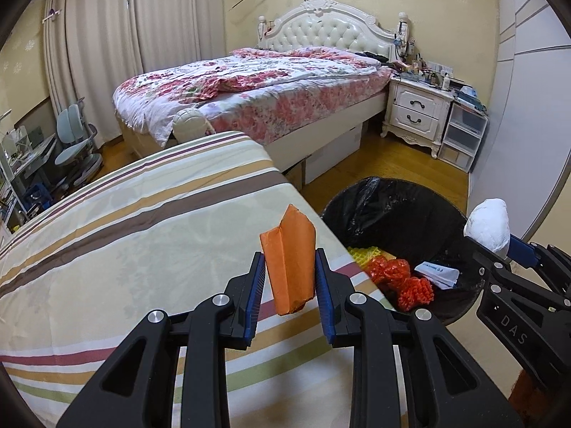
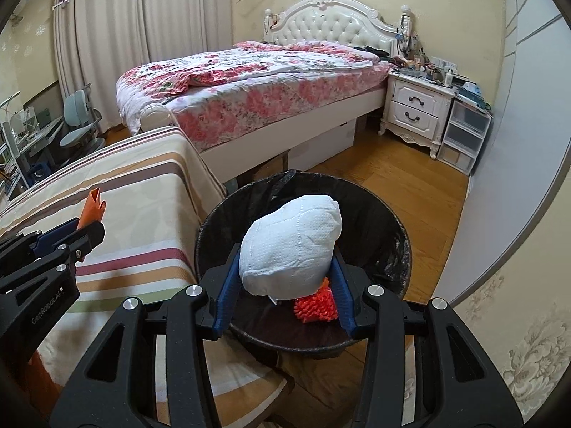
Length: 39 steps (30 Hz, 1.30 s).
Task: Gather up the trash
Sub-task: 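Carry the orange paper and tissue ball over the black bin with both tools, then open both tools over the bin to drop the paper and tissue ball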
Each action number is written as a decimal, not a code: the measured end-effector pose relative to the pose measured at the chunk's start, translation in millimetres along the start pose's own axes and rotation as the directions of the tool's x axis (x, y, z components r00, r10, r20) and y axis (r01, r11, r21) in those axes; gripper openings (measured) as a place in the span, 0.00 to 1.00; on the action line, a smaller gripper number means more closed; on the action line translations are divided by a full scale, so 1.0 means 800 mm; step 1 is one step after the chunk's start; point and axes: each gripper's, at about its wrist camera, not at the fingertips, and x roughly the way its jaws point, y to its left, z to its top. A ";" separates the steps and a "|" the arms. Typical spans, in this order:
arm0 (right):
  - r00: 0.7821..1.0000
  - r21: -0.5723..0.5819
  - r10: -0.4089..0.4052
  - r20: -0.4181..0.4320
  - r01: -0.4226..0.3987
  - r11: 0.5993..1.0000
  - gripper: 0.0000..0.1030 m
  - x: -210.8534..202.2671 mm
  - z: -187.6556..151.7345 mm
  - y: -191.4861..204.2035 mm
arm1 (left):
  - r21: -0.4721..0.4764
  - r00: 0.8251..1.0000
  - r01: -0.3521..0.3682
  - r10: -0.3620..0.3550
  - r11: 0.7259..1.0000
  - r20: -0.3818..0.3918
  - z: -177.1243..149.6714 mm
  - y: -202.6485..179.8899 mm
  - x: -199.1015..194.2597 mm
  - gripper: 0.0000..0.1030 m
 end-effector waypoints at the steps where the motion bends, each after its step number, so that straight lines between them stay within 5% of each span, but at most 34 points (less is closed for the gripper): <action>1: 1.000 0.004 -0.003 0.002 0.003 1.000 0.44 0.001 0.002 -0.003 | 0.004 1.000 0.006 -0.006 1.000 0.003 0.003 -0.006 0.003 0.28; 14: 0.998 0.038 -0.035 0.043 0.034 0.999 0.44 0.023 0.024 -0.042 | 0.046 0.999 0.036 -0.037 0.998 0.024 0.036 -0.056 0.037 0.28; 39: 0.999 0.069 -0.053 0.004 0.053 0.996 0.44 0.065 0.036 -0.067 | 0.055 0.998 0.052 -0.051 0.997 -0.021 0.055 -0.080 0.080 0.28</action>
